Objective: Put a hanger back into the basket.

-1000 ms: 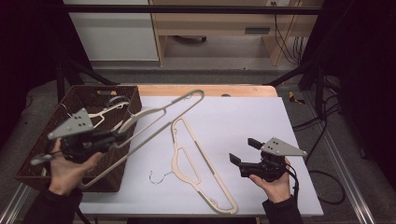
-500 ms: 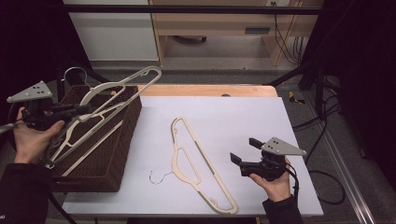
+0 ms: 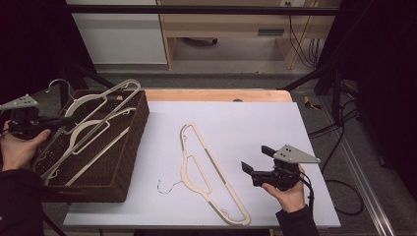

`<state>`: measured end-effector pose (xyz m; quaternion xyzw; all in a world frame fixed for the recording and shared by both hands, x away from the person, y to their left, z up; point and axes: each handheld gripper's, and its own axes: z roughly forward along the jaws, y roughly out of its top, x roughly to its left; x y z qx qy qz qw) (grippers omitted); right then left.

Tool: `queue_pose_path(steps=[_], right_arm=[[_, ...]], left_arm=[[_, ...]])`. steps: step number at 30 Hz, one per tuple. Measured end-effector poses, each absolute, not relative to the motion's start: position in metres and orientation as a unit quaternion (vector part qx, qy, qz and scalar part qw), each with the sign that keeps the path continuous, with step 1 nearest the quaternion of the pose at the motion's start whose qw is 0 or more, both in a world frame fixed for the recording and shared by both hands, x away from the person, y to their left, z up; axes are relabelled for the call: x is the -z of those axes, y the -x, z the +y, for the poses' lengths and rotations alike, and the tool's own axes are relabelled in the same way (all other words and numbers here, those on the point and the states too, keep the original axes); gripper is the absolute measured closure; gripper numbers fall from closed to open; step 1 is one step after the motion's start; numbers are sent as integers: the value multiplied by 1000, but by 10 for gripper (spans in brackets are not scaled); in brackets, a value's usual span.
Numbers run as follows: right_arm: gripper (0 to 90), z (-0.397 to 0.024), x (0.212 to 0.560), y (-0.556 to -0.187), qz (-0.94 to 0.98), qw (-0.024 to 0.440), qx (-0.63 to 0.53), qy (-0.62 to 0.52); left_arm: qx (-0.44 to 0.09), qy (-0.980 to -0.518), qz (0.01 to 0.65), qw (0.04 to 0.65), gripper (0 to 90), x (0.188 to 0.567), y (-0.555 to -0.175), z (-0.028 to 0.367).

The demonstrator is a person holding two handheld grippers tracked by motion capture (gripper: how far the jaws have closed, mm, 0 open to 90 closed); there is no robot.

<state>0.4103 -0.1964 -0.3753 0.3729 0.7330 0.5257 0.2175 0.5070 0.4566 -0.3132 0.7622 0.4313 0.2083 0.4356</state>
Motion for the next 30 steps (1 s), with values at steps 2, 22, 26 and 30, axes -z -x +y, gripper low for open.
queue_pose_path(steps=[2, 22, 26, 30], right_arm=[[132, -196, 375, -410, 734, 217, -525, -372], [128, -192, 376, -411, 739, 213, -522, -369], [127, -191, 377, -412, 741, 212, -520, -369], [126, -189, 379, -413, 742, 212, -517, -369]], left_arm=[[-204, -759, 436, 439, 864, 317, -506, 460], [-120, -765, 503, 385, 860, 378, -516, 451], [-140, -748, 538, 363, 840, 384, -515, 456], [-174, -734, 578, 311, 744, 381, -511, 458]])
